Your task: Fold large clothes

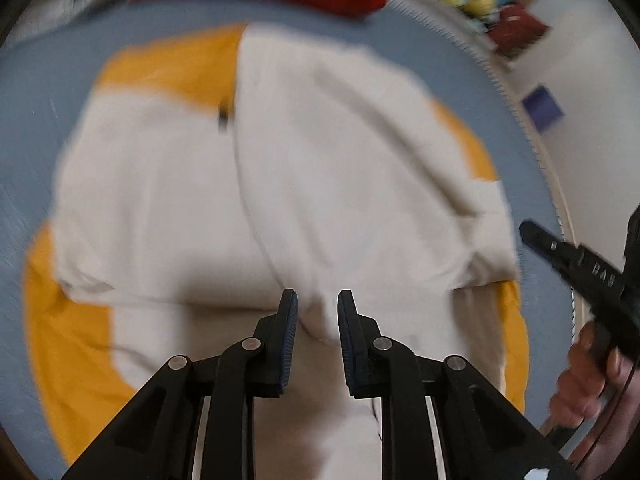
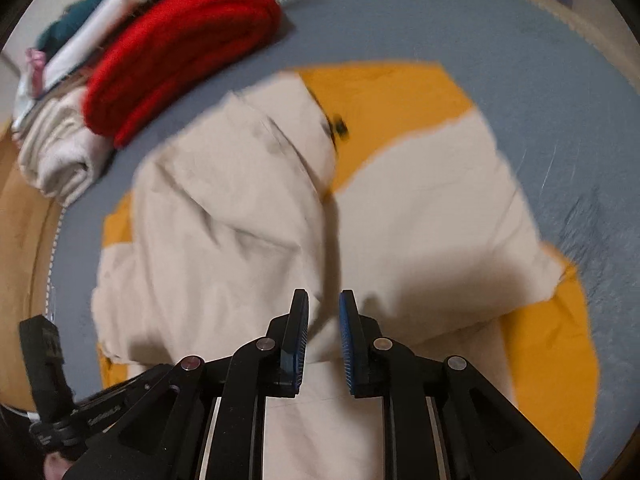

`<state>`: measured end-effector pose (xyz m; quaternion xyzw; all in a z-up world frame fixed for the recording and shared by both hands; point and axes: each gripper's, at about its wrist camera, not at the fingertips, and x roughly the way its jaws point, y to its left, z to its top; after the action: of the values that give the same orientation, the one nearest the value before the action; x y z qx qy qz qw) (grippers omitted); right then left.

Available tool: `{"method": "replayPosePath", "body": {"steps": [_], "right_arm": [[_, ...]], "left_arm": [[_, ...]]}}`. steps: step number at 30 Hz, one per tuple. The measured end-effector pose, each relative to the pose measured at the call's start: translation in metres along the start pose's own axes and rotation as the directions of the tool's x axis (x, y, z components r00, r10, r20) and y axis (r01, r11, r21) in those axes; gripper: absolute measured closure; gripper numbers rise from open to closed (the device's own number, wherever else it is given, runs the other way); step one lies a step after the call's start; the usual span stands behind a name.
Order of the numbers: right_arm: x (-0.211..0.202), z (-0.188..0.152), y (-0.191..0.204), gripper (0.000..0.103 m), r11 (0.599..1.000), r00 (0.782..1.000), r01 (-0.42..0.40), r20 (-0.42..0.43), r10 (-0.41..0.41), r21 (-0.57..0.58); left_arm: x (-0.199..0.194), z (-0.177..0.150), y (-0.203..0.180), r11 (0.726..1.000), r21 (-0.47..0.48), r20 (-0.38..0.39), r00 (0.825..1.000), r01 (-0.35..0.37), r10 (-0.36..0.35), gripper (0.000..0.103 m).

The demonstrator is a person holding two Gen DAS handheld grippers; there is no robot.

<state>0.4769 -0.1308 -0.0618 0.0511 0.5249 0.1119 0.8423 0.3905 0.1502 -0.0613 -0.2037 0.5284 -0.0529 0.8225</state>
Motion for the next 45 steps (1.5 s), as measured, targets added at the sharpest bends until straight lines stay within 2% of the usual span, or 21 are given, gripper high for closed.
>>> {"method": "replayPosePath", "body": {"steps": [2, 4, 7, 9, 11, 14, 17, 19, 23, 25, 27, 29, 31, 33, 35, 37, 39, 42, 45], "right_arm": [[-0.038, 0.003, 0.011, 0.086, 0.998, 0.995, -0.014, 0.096, 0.020, -0.063], [-0.087, -0.003, 0.018, 0.086, 0.991, 0.978, -0.039, 0.201, 0.065, -0.128], [-0.161, -0.022, 0.019, 0.086, 0.978, 0.938, -0.037, 0.330, 0.105, -0.204], [-0.216, -0.041, 0.017, 0.086, 0.972, 0.899, -0.017, 0.421, 0.117, -0.233], [-0.260, -0.061, 0.012, 0.086, 0.969, 0.867, 0.004, 0.483, 0.119, -0.246], [-0.330, -0.106, -0.006, 0.086, 0.959, 0.822, 0.054, 0.557, 0.116, -0.278], [-0.378, -0.149, -0.022, 0.086, 0.950, 0.801, 0.096, 0.590, 0.102, -0.296], [-0.402, -0.180, -0.040, 0.086, 0.950, 0.804, 0.097, 0.586, 0.100, -0.295], [-0.408, -0.227, -0.077, 0.086, 0.963, 0.837, 0.126, 0.546, 0.025, -0.238], [-0.391, -0.245, -0.099, 0.086, 0.972, 0.866, 0.129, 0.499, -0.014, -0.197], [-0.360, -0.261, -0.122, 0.086, 0.980, 0.897, 0.155, 0.433, -0.085, -0.129], [-0.330, -0.272, -0.144, 0.086, 0.983, 0.923, 0.165, 0.365, -0.124, -0.083], [-0.299, -0.273, -0.158, 0.086, 0.973, 0.945, 0.222, 0.259, -0.200, -0.059], [-0.284, -0.273, -0.170, 0.086, 0.973, 0.955, 0.224, 0.213, -0.207, -0.056], [-0.266, -0.272, -0.178, 0.086, 0.966, 0.957, 0.249, 0.168, -0.235, -0.069], [-0.240, -0.276, -0.190, 0.086, 0.963, 0.965, 0.260, 0.066, -0.255, -0.067], [-0.214, -0.277, -0.201, 0.086, 0.970, 0.969, 0.238, -0.055, -0.240, -0.044], [-0.194, -0.285, -0.215, 0.086, 0.971, 0.959, 0.238, -0.154, -0.238, -0.020], [-0.183, -0.294, -0.224, 0.086, 0.964, 0.943, 0.266, -0.200, -0.265, -0.022]], "left_arm": [[-0.034, -0.009, -0.006, 0.999, 0.040, 0.080, 0.997, 0.008, -0.012, 0.085], [-0.071, -0.025, -0.012, 0.997, 0.080, 0.163, 0.987, -0.001, -0.012, 0.085], [-0.119, -0.041, -0.015, 0.995, 0.102, 0.251, 0.968, -0.017, -0.010, 0.085], [-0.149, -0.055, -0.012, 0.994, 0.106, 0.299, 0.954, -0.012, -0.021, 0.085], [-0.183, -0.077, -0.003, 0.996, 0.094, 0.351, 0.936, -0.006, -0.027, 0.085], [-0.219, -0.116, 0.012, 0.999, 0.051, 0.390, 0.920, 0.020, -0.039, 0.085], [-0.242, -0.158, 0.027, 1.000, 0.017, 0.402, 0.915, 0.020, -0.025, 0.085], [-0.250, -0.186, 0.040, 1.000, -0.004, 0.397, 0.918, 0.009, -0.006, 0.085], [-0.236, -0.235, 0.069, 0.993, -0.112, 0.329, 0.942, -0.025, 0.061, 0.085], [-0.228, -0.250, 0.082, 0.985, -0.171, 0.276, 0.957, -0.038, 0.084, 0.085], [-0.220, -0.256, 0.097, 0.966, -0.248, 0.191, 0.974, -0.075, 0.124, 0.087], [-0.214, -0.260, 0.107, 0.956, -0.285, 0.157, 0.981, -0.066, 0.115, 0.087], [-0.202, -0.265, 0.118, 0.947, -0.298, 0.114, 0.981, -0.117, 0.157, 0.087], [-0.181, -0.271, 0.132, 0.934, -0.322, 0.054, 0.982, -0.152, 0.179, 0.087], [-0.164, -0.278, 0.147, 0.923, -0.355, 0.032, 0.984, -0.150, 0.173, 0.087], [-0.144, -0.281, 0.161, 0.890, -0.412, -0.062, 0.981, -0.194, 0.185, 0.087], [-0.136, -0.279, 0.169, 0.878, -0.451, -0.073, 0.987, -0.162, 0.145, 0.081], [-0.125, -0.279, 0.178, 0.851, -0.494, -0.106, 0.984, -0.177, 0.143, 0.076], [-0.112, -0.282, 0.181, 0.845, -0.487, -0.166, 0.973, -0.220, 0.158, 0.075]]}}
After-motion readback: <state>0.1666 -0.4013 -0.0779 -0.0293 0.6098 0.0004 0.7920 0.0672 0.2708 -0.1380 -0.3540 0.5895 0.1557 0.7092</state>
